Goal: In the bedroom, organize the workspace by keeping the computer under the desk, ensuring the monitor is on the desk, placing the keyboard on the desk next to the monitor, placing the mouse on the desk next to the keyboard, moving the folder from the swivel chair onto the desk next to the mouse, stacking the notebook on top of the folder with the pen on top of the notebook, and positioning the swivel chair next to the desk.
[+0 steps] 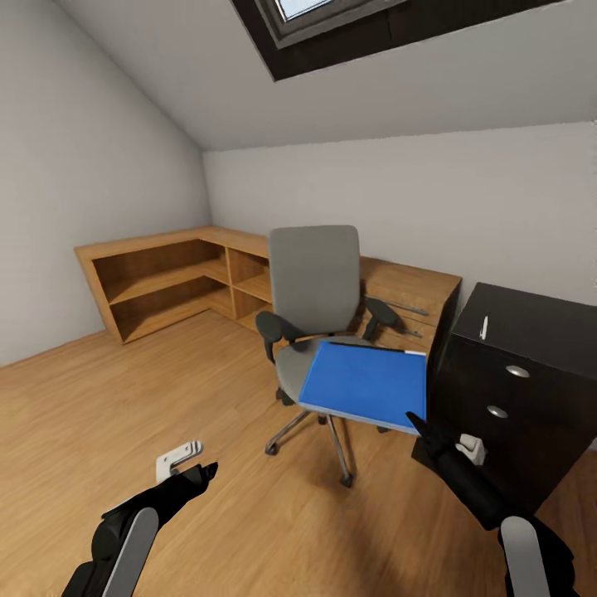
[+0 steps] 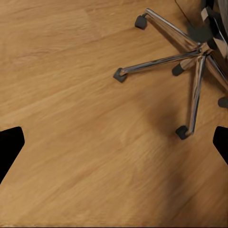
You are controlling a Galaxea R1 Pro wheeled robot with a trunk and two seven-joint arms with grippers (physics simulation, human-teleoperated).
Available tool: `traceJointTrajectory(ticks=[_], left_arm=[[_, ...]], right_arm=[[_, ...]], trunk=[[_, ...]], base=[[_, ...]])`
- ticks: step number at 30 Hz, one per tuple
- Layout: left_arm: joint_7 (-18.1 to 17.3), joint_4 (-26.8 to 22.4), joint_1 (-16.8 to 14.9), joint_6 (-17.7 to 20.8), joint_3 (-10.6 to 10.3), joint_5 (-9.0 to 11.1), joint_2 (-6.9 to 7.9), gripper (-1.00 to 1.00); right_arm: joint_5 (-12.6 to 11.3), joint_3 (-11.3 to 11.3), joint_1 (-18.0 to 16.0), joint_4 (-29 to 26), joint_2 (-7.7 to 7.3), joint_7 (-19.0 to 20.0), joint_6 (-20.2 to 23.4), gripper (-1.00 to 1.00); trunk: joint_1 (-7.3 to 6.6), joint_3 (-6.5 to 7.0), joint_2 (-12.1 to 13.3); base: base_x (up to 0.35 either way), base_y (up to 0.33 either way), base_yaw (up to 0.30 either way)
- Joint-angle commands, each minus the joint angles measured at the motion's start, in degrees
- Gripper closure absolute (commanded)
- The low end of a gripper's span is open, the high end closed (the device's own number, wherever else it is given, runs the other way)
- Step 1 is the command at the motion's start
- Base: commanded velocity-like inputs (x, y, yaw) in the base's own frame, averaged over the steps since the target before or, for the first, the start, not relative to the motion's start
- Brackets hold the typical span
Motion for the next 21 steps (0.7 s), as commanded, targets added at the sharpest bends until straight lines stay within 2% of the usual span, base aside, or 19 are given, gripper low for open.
traceJointTrajectory(ticks=[1,10,11,16,21], left_arm=[[0.45,-0.07,-0.03,0.22,0.07,0.61,-0.04,-1.00],[0.45,-0.07,-0.06,0.29,0.07,0.69,-0.04,-1.00],[0.45,-0.07,-0.07,0.30,-0.05,0.69,-0.10,-1.00],[0.45,-0.07,-0.06,0.31,-0.34,0.75,-0.08,-1.00],[0.45,1.69,-0.05,0.26,-0.50,0.79,-0.07,-1.00]], right_arm=[[-0.11,-0.17,-0.06,-0.01,0.05,0.35,0.41,1.00],[-1.64,-0.17,-0.05,0.13,0.17,1.58,0.47,1.00],[-2.25,-0.17,-0.05,0.38,-0.10,1.72,0.65,1.00],[-2.25,-0.17,0.02,0.97,-0.12,1.72,0.59,1.00],[-2.19,-0.17,0.03,1.04,-0.13,1.78,0.59,1.00]], trunk=[[-0.27,0.13,0.39],[-2.25,1.75,4.00],[-2.47,1.93,4.40],[-3.56,2.82,6.40],[-4.66,3.72,8.41]], base=[[-0.329,0.000,0.000],[-0.259,0.000,0.000],[-0.006,0.000,0.000],[-0.002,0.000,-0.018],[0.000,0.000,-0.203]])
